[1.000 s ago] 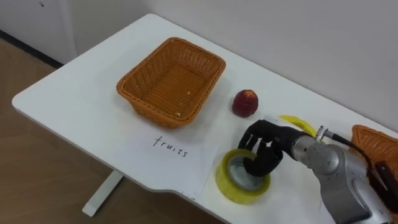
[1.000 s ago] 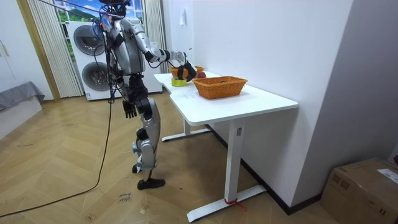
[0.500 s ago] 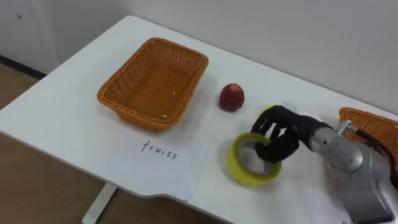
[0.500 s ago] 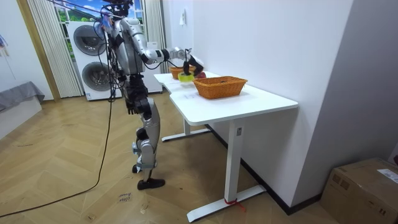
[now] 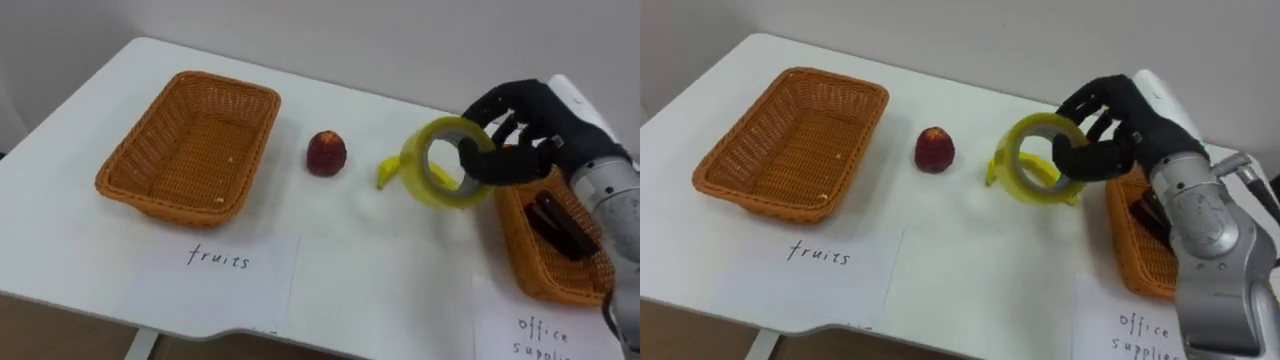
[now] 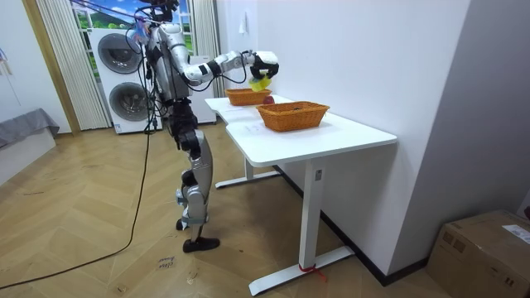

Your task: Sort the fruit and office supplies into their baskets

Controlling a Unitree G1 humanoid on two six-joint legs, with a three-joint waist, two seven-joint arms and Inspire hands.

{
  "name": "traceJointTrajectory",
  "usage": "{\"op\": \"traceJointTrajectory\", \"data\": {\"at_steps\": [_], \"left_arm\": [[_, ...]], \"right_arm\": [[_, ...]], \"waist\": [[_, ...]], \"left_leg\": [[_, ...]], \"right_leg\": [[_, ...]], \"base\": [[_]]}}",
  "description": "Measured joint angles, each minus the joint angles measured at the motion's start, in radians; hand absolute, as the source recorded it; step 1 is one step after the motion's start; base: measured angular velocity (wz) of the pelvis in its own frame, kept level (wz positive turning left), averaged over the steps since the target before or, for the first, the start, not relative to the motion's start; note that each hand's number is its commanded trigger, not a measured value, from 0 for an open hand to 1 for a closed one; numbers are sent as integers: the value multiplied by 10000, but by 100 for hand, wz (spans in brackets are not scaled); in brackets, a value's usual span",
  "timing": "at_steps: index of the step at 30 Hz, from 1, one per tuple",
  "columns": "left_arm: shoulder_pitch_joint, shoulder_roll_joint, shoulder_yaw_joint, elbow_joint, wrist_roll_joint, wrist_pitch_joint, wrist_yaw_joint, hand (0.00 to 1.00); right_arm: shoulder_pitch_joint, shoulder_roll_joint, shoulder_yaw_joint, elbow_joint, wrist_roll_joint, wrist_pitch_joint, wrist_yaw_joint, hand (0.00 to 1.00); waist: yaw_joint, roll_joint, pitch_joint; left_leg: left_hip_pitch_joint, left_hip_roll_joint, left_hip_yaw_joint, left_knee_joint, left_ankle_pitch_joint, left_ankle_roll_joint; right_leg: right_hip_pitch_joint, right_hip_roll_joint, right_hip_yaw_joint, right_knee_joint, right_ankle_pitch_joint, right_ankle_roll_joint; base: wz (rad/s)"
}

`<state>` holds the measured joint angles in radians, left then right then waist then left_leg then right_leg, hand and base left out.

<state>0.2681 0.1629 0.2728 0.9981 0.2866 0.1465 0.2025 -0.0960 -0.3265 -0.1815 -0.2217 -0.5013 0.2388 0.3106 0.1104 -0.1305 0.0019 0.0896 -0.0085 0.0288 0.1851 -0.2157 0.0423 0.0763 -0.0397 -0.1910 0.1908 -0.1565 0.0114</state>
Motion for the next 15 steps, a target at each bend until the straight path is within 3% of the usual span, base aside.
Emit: {"op": "traceJointTrajectory", "data": {"at_steps": [8,15], "left_arm": [[11,-222,-9,21,-20,6,-5,0],[39,-224,1,24,-28,7,-194,0]], "right_arm": [[-2,-16,-99,160,-55,2,-360,100],[-8,-382,-1205,579,813,5,-1161,100]], "waist": [[-508,172,-56],[-767,159,-51]], "left_leg": [[-74,17,133,11,4,1],[-81,43,151,21,-4,-9]], "right_leg": [[-185,10,88,147,5,-5],[-227,38,137,135,13,-19]], "base": [[-4],[-2]]}}
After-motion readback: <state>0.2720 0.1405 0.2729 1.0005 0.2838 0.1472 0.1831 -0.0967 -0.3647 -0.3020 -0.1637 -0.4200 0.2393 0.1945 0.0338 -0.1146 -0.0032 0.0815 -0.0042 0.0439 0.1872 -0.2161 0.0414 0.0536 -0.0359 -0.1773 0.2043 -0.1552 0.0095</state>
